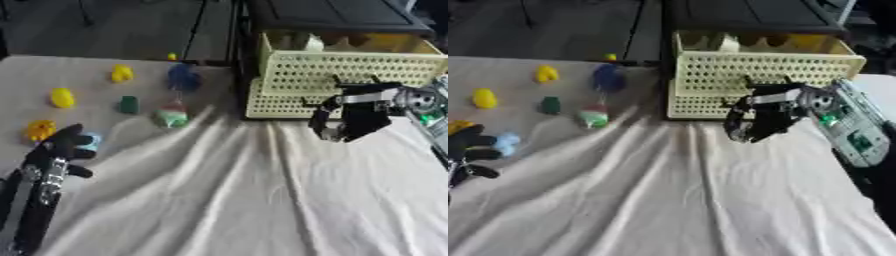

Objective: Pick up objects from table and place into drawer.

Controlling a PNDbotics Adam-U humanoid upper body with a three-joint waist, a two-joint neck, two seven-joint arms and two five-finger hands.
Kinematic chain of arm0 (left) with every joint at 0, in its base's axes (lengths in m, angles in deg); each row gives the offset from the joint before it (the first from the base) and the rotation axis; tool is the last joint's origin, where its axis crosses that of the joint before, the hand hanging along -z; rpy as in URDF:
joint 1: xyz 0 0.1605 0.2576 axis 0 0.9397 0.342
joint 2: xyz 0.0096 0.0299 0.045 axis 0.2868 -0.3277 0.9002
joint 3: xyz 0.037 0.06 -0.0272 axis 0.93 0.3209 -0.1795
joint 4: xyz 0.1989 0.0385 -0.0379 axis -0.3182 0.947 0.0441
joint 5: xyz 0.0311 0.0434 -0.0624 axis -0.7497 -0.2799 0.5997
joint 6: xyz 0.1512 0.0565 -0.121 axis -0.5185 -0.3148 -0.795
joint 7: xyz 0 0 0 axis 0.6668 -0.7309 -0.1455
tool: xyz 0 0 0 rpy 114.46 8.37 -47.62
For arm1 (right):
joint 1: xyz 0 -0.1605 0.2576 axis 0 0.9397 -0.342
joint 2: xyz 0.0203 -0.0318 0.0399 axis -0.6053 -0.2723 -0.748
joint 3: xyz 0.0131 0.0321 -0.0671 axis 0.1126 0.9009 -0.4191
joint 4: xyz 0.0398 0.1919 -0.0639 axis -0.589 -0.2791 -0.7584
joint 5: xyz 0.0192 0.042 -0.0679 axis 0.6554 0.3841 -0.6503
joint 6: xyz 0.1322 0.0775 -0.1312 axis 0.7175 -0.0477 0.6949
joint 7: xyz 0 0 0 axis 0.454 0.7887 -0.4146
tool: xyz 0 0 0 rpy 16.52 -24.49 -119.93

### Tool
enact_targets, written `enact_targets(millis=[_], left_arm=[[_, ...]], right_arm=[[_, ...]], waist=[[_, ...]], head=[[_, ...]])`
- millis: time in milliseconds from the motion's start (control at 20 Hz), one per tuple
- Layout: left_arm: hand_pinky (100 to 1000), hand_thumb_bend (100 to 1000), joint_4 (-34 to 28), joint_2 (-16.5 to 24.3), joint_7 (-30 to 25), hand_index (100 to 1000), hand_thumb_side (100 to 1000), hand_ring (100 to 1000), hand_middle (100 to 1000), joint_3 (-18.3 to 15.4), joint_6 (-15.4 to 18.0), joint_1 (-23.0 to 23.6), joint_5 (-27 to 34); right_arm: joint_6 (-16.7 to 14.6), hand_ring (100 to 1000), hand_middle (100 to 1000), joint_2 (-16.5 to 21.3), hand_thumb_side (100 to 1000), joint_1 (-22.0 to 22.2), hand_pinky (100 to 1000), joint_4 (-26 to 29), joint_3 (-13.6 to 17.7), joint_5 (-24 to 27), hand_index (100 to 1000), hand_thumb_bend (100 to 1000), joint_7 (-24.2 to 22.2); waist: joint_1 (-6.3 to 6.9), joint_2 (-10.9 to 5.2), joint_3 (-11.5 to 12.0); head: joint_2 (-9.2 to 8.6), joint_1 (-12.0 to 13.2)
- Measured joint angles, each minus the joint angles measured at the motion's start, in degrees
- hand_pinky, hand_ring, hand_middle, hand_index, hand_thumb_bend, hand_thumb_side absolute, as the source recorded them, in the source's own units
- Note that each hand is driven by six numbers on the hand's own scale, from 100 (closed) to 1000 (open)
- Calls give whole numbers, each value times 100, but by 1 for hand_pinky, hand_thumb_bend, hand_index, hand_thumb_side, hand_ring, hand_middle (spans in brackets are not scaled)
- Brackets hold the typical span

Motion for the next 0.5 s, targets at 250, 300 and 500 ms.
enact_targets(millis=[250,300,500], left_arm=[[571,100,0,0,-13,884,1000,701,717,2,7,0,1],[571,100,0,0,-16,885,1000,701,717,2,9,0,1],[571,100,0,0,-39,885,1000,702,720,6,13,0,1]], right_arm=[[-62,157,665,-62,529,-60,100,-184,91,-49,810,100,4],[-84,157,664,-62,530,-59,100,-184,99,-42,809,100,3],[-148,157,658,4,526,13,100,-77,104,62,807,100,4]], waist=[[1,6,6],[1,8,6],[-4,9,37]], head=[[-33,-15],[-34,-18],[-41,-30]])
